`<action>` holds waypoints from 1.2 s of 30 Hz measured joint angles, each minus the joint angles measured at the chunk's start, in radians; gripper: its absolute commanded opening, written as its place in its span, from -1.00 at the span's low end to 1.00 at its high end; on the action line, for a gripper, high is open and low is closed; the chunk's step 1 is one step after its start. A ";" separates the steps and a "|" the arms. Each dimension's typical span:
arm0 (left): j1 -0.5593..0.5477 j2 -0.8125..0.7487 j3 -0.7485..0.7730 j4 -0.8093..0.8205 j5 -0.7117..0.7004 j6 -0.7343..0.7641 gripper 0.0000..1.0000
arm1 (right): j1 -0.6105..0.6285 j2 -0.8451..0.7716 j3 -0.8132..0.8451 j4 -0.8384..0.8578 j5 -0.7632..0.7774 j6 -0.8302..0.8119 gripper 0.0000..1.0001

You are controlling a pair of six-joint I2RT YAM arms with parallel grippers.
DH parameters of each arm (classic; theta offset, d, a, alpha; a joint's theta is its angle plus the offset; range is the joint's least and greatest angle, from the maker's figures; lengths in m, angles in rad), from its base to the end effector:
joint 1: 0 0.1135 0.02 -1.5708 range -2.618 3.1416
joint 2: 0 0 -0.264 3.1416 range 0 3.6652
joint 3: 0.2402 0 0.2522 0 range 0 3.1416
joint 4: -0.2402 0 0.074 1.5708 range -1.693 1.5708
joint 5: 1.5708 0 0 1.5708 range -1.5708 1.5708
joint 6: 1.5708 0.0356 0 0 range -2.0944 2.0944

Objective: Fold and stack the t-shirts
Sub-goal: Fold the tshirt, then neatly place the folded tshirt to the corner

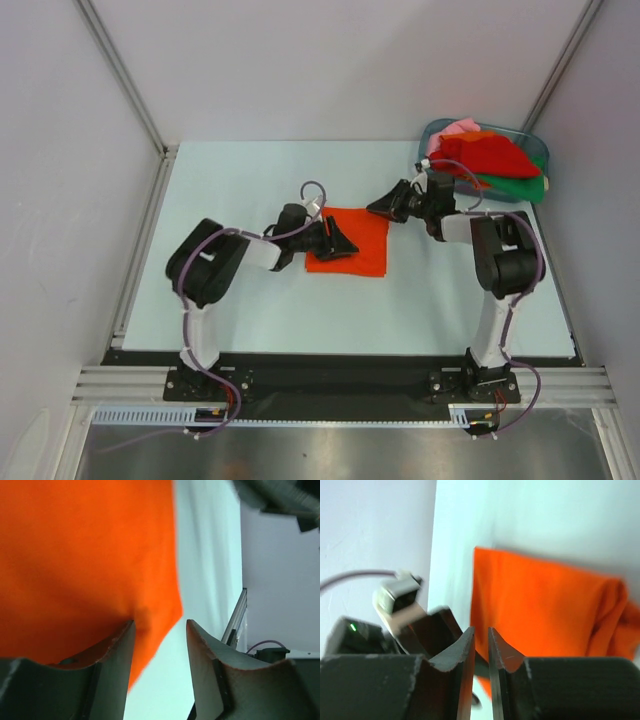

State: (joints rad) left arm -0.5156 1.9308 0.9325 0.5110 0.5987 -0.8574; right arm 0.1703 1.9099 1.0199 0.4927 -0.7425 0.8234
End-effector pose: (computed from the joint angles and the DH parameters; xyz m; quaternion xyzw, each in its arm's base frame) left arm 0.3272 -0.2085 0.1388 0.0106 0.8326 -0.5077 0.2209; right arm 0.3912 0.0917 0.1711 0.0587 0.7994 0.5115 0.3096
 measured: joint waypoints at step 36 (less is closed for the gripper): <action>-0.019 -0.799 -0.403 -0.329 -0.144 0.136 0.23 | -0.105 0.085 0.144 -0.387 0.116 -0.302 0.47</action>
State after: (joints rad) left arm -0.5346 1.1320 0.5293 0.1818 0.4549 -0.7212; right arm 0.0658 1.9945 1.1641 0.1055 -0.6266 0.5213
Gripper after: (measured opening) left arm 0.595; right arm 0.727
